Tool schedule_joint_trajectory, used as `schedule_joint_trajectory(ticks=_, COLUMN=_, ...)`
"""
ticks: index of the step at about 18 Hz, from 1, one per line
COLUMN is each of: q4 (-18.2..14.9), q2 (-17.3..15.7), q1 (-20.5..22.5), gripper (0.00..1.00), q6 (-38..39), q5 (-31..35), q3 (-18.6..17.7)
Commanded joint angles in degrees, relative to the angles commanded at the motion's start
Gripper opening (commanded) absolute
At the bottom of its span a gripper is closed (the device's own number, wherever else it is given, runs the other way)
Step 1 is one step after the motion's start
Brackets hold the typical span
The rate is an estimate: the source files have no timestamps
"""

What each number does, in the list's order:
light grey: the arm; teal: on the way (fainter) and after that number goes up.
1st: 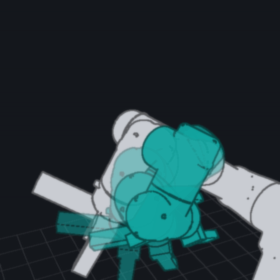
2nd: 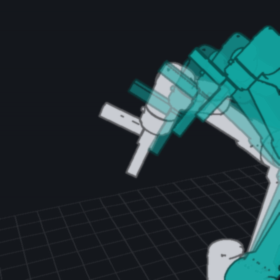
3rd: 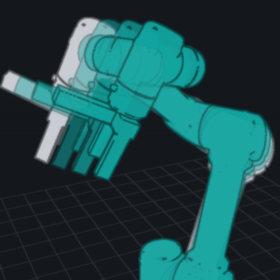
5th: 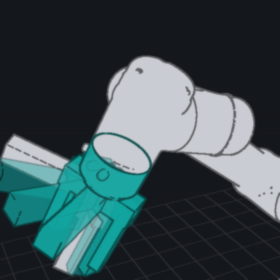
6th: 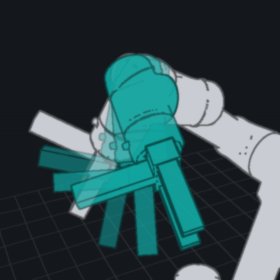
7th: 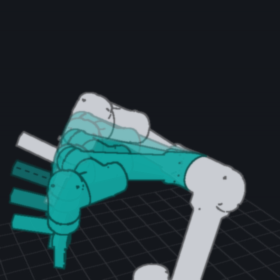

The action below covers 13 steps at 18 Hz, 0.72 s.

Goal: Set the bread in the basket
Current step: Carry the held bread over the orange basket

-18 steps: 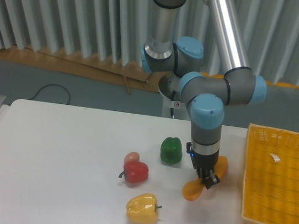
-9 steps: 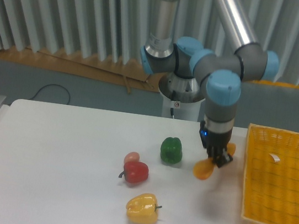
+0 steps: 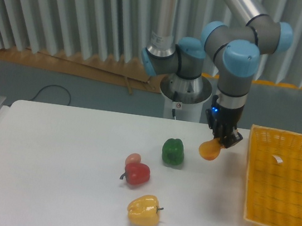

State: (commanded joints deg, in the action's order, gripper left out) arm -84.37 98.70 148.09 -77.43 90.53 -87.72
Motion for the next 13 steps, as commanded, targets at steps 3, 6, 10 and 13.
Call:
schedule_joint_trajectory(ticks=3, q4=0.4, q2=0.8, q1=2.5, gripper=0.14, q6=-2.6, q5=0.0, q3=0.2)
schedule_joint_trajectory(ticks=6, q4=0.6, q2=2.5, q1=5.3, gripper=0.14, q6=-5.3, q5=0.1, q3=0.2)
schedule_joint_trajectory(ticks=10, q4=2.3, q2=4.0, q1=8.0, gripper=0.15, q6=-9.3, q5=0.2, q3=0.2)
schedule_joint_trajectory(ticks=13, q4=2.8, q2=5.4, q1=9.0, gripper=0.15, q6=-11.1, q5=0.3, q3=0.9)
